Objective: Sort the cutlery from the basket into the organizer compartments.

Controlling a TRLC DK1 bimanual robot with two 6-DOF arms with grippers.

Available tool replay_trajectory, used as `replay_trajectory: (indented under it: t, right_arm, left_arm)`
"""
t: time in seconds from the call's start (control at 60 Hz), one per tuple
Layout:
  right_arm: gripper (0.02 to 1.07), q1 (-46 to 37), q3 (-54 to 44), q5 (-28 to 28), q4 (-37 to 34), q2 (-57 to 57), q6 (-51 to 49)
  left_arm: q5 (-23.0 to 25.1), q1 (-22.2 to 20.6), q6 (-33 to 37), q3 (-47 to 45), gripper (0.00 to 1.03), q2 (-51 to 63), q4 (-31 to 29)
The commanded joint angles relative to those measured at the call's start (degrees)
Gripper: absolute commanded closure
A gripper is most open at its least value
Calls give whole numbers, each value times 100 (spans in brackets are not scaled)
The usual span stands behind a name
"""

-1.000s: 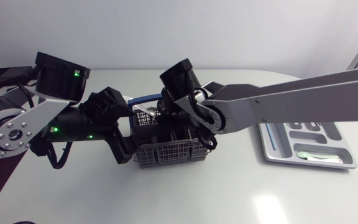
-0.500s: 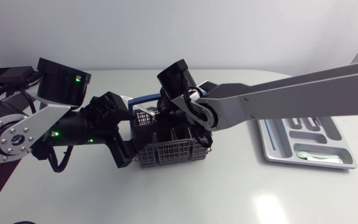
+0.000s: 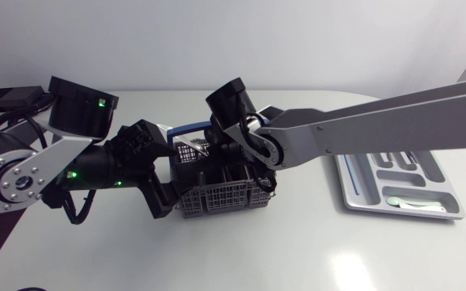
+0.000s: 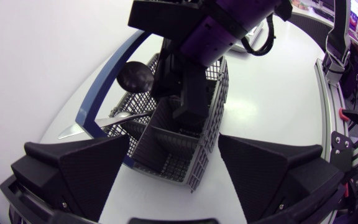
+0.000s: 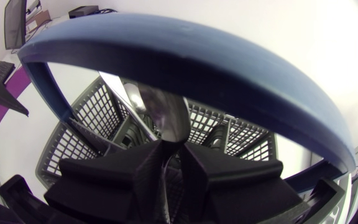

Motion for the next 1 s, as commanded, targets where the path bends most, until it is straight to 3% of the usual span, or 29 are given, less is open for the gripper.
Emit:
replay_trajectory:
  t: [0.0,0.983]
  right_arm:
    - [94,-61,-149,33,62,131,163]
    - [97,405,-1257,261,730,-897,-214]
  left_arm:
    - [73,-13,-130,-137,5,88,72]
    - [73,-5,-138,-154,5,115,169]
